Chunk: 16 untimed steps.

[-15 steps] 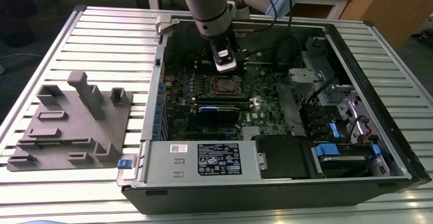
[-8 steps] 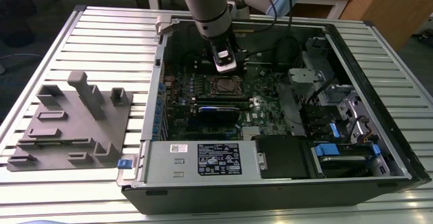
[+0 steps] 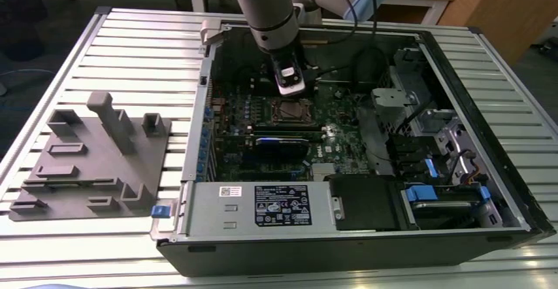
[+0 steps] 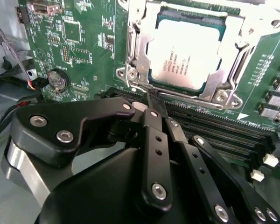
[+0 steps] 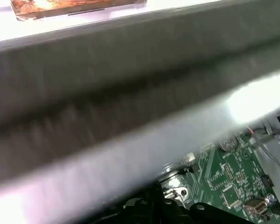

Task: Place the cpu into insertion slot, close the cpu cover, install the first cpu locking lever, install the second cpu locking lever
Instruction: 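Install the first cpu locking lever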

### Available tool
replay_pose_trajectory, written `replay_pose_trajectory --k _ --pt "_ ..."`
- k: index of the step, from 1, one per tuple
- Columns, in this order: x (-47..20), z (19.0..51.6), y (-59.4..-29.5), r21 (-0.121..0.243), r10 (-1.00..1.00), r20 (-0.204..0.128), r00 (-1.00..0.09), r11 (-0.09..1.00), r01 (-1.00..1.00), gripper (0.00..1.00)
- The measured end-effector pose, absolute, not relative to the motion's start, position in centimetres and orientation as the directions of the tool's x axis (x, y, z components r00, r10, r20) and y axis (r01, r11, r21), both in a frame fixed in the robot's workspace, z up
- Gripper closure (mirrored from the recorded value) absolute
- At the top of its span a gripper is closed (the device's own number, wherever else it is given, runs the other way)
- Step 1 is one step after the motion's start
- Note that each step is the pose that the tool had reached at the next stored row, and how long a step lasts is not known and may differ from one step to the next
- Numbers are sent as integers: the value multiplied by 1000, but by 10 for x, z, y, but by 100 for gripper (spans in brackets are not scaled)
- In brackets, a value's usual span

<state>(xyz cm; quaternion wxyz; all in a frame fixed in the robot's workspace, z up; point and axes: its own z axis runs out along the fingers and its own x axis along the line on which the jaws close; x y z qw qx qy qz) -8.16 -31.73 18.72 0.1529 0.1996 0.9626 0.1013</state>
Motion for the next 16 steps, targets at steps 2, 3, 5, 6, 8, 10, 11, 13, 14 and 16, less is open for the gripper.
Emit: replay_pose_trajectory --k 2,3,5,6,8,10,11,13,14,16 --pt "-82 187 -319 258 416 -253 -874 899 353 89" --pt "-82 187 -320 264 418 -250 -874 897 353 89" --pt "-82 187 -321 281 422 -242 -874 892 353 89" --pt "-82 187 -321 291 425 -237 -874 889 353 89" --pt "-82 187 -321 303 428 -232 -874 885 353 89" --pt "-82 187 -322 308 429 -229 -874 883 353 89" --pt "-82 187 -322 309 430 -229 -874 883 353 89" --pt "-82 187 -323 311 430 -228 -874 882 353 89" --pt "-82 187 -324 313 431 -227 -874 882 353 89" --pt "-82 187 -324 316 431 -225 -874 880 353 89"
